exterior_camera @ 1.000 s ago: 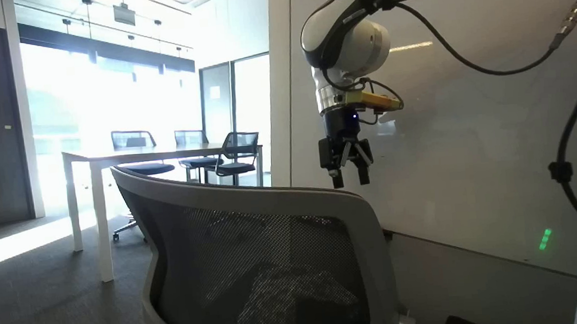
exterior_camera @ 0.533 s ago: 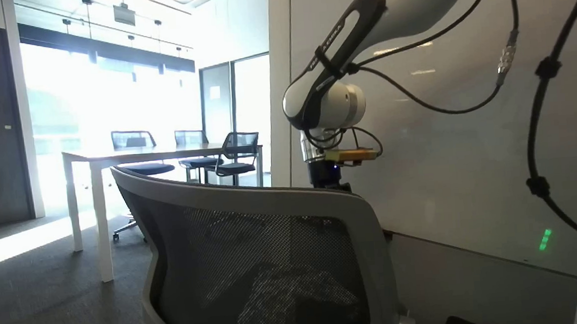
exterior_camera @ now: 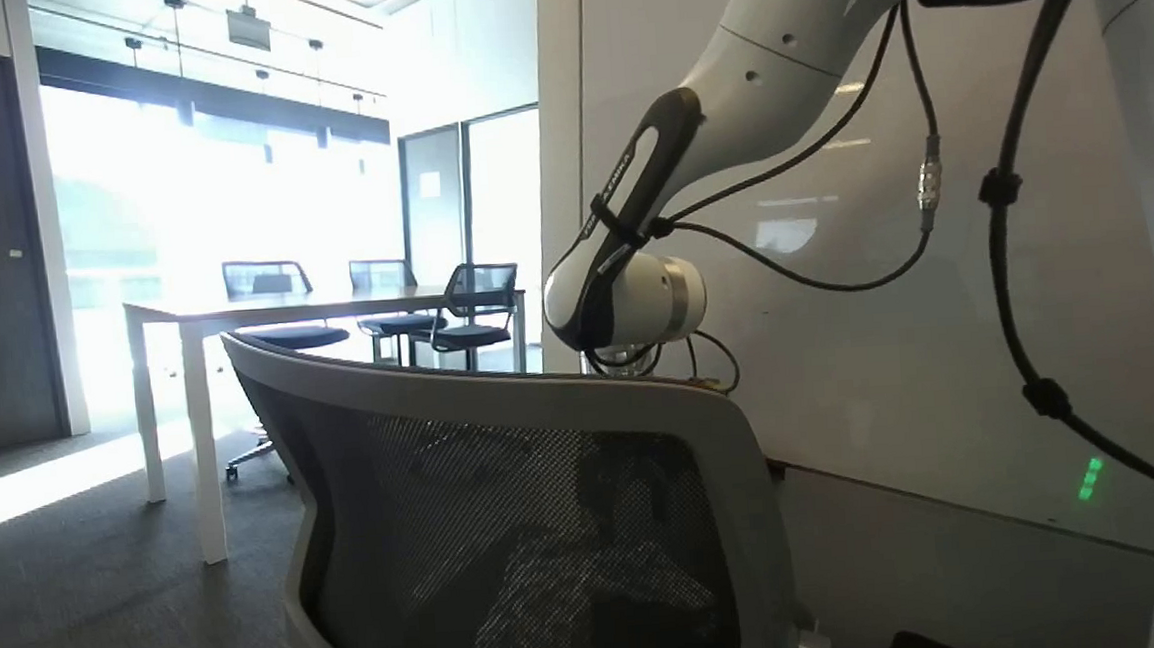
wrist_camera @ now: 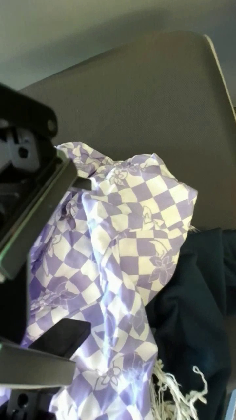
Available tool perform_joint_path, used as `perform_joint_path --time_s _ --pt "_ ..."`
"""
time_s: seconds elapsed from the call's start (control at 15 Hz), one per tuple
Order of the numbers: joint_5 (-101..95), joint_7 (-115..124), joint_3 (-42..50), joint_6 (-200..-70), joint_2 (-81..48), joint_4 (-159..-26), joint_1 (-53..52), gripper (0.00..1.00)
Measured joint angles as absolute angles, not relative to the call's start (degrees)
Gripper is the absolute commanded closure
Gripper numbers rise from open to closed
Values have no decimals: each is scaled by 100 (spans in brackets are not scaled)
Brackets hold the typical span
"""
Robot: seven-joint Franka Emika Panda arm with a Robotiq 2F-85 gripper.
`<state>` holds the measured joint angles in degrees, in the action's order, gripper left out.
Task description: Put the clothing on the chair's backrest
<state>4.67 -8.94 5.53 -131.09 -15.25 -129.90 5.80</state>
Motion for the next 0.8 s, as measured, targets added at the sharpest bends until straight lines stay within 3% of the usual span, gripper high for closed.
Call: perform_joint_path --time_s 0.4,0.47,0.6,0.8 --pt "645 -1079 416 -13814 -2227 -12929 750 0" --pt "645 -1103 392 -13892 -2314 -12914 776 25" --pt "645 -1156 325 -13994 -2454 -12881 831 34" --pt "648 -1235 219 -14038 -2564 -12843 893 58"
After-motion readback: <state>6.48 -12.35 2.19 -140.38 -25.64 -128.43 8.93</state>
